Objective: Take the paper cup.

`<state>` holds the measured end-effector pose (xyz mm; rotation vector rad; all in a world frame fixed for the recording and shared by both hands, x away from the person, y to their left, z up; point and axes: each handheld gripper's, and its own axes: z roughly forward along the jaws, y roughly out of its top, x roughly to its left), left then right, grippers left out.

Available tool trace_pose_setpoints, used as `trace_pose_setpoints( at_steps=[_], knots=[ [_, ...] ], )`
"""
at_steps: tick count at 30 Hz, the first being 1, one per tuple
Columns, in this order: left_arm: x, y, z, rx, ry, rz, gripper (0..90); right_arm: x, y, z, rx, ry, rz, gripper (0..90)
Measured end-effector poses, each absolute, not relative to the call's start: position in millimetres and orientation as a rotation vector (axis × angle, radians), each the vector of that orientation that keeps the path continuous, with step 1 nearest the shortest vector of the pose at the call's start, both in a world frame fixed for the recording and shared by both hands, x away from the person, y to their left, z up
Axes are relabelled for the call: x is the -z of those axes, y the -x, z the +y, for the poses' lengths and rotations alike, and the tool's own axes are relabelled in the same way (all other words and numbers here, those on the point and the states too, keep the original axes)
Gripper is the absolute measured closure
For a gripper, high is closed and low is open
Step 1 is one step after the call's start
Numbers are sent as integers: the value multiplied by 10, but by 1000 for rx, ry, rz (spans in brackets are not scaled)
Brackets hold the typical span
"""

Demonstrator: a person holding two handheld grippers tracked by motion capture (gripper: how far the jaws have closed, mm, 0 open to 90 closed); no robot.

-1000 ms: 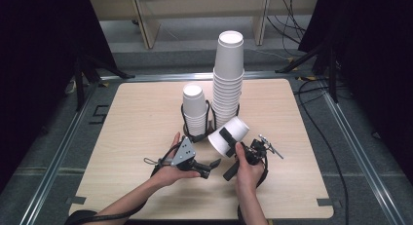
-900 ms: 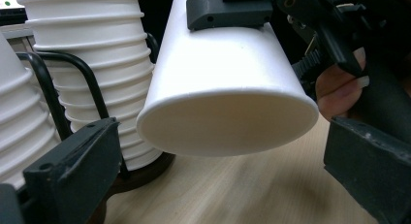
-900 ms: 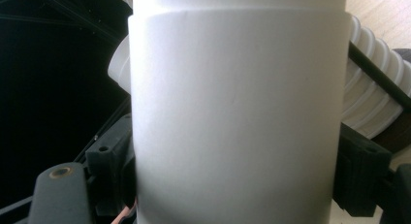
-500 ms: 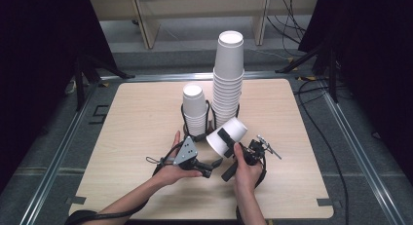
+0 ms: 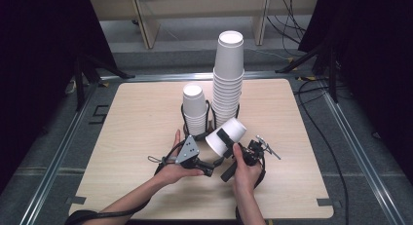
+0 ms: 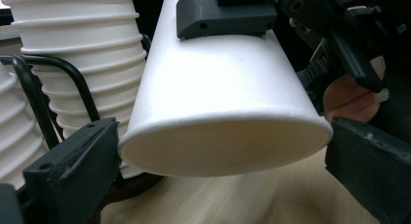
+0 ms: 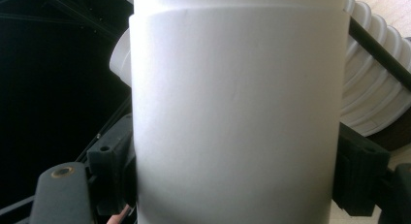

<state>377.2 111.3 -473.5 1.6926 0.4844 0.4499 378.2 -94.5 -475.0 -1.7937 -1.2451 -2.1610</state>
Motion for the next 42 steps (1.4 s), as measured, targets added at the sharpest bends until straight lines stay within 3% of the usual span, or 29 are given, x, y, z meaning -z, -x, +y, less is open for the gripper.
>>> trace_pose_setpoints(
  at_steps=[42],
  knots=[
    [4681,-3851,1082,-449,-1753,515,0,4759,-3772,-852,2187,1806,-1387,223]
  ],
)
